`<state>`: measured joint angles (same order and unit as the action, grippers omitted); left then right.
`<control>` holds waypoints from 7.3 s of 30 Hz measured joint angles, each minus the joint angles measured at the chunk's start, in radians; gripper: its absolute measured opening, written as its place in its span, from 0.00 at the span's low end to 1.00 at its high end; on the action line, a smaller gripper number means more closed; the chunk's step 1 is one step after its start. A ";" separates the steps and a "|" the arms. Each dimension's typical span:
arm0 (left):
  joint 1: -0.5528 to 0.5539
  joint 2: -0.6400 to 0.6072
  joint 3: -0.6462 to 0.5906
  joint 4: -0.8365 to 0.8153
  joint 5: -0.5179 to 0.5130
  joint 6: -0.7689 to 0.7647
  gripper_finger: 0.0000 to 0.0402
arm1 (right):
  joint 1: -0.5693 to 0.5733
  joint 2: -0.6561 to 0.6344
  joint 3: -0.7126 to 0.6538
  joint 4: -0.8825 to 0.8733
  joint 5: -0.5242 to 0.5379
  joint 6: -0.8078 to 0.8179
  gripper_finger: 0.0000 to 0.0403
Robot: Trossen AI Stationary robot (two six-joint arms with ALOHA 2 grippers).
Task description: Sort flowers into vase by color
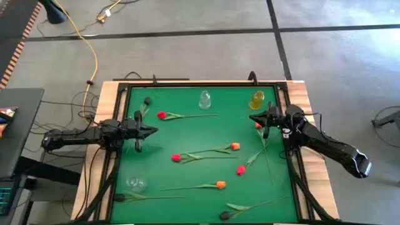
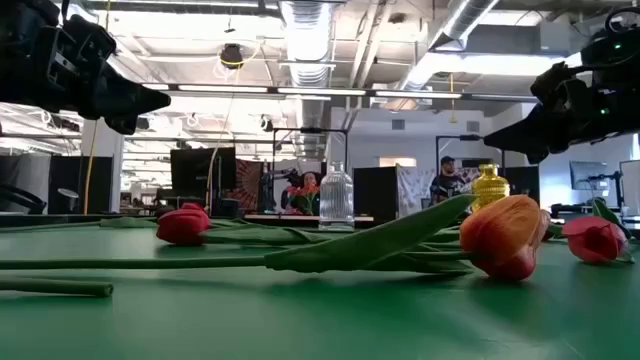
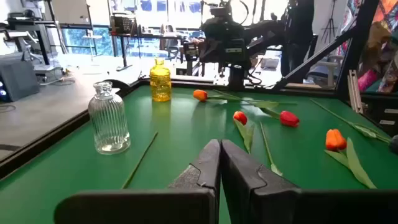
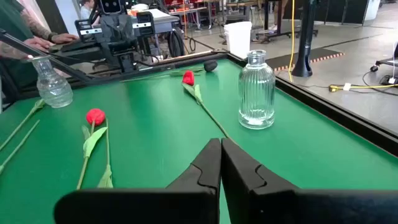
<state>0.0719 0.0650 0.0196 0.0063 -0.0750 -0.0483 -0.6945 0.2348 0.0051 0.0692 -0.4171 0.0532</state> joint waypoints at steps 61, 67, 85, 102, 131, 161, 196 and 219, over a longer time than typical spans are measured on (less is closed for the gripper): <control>0.000 0.000 0.000 0.000 0.000 0.000 0.00 | 0.000 0.000 0.000 0.000 0.000 0.000 0.09; 0.000 0.000 0.000 0.000 0.000 0.000 0.00 | 0.000 0.000 0.000 0.000 0.000 0.000 0.09; 0.000 0.000 0.000 0.010 -0.062 -0.690 0.00 | 0.000 0.000 0.000 0.000 0.000 0.000 0.09; 0.000 0.007 -0.001 0.169 -0.323 -0.561 0.00 | 0.015 -0.001 0.045 0.086 0.000 0.119 0.09; 0.304 0.725 0.571 0.032 0.022 0.006 0.41 | 0.471 0.546 0.839 -1.007 0.133 -0.130 0.14; 0.235 1.198 0.839 0.060 0.159 0.001 0.41 | 0.869 1.123 0.774 -1.118 0.280 -0.219 0.46; 0.230 1.197 0.838 0.052 0.201 -0.043 0.41 | 0.884 1.281 0.796 -1.040 0.336 -0.200 0.07; 0.231 1.197 0.838 0.057 0.063 0.002 0.41 | 0.590 0.594 0.842 -0.198 0.471 -0.218 0.08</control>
<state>0.3027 1.2621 0.8574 0.0632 -0.0121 -0.0463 -0.1041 0.8283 0.8474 -0.1292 0.0536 -0.1650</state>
